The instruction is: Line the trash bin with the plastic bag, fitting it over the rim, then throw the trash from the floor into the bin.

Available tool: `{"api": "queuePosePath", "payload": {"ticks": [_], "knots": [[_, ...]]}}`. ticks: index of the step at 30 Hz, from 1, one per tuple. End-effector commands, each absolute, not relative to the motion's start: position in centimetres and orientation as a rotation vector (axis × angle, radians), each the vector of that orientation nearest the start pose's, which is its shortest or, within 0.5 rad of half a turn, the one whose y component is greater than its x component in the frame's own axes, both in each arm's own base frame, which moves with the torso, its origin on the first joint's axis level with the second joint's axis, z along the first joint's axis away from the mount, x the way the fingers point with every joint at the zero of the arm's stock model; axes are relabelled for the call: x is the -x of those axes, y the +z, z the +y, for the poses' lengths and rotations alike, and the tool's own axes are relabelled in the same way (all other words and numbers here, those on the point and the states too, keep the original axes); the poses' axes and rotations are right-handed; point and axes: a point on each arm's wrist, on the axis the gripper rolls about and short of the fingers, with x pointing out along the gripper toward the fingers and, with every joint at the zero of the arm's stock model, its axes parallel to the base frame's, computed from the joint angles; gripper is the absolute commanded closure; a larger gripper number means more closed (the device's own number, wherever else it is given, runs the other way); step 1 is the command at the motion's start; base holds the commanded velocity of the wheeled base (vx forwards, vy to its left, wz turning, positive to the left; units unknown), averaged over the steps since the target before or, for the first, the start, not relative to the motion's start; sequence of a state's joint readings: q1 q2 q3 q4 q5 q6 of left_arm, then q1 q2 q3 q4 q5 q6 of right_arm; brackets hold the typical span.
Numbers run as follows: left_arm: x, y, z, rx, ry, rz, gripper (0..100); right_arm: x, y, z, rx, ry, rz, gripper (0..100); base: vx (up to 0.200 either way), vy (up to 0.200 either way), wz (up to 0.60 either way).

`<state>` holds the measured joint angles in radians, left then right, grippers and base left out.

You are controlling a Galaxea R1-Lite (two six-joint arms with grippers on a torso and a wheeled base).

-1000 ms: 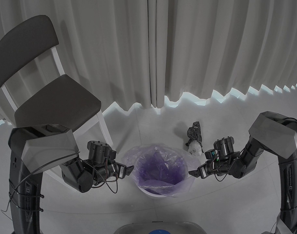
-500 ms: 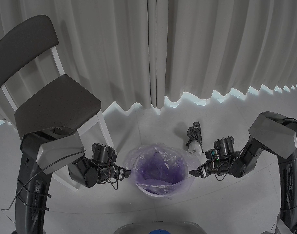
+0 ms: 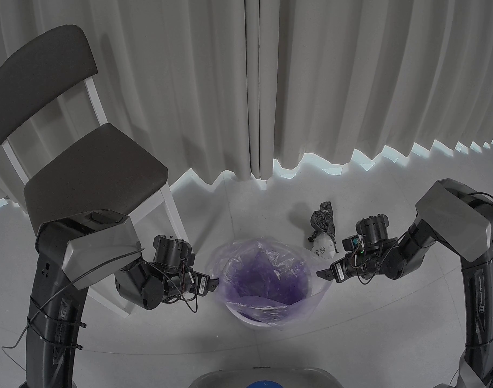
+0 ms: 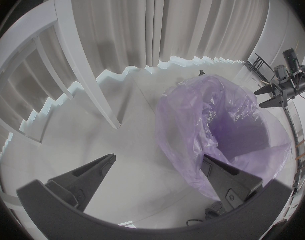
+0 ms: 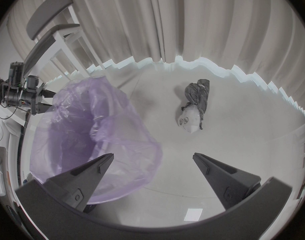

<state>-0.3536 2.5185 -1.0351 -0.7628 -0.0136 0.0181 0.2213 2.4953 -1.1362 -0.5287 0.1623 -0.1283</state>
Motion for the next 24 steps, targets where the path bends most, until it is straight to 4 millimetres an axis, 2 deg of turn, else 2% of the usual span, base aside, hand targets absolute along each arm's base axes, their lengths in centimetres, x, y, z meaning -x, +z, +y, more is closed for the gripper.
{"api": "queuePosePath", "payload": {"ticks": [1, 13, 24], "knots": [[-38.4, -6.1, -14.3, -0.141, -0.359, 0.706, 0, -41.7, -5.1, 9.2, 0.142, 0.404, 0.807, 0, 0.0, 0.0, 0.0], [-39.4, -5.3, -14.3, -0.139, -0.355, 0.675, 0, -45.1, -4.5, 10.3, 0.187, 0.43, 0.872, 0, 0.0, 0.0, 0.0], [-39.2, -4.9, -14.0, -0.138, -0.349, 0.676, 0, -47.7, -4.6, 12.7, 0.208, 0.462, 0.918, 0, 0.0, 0.0, 0.0]]}}
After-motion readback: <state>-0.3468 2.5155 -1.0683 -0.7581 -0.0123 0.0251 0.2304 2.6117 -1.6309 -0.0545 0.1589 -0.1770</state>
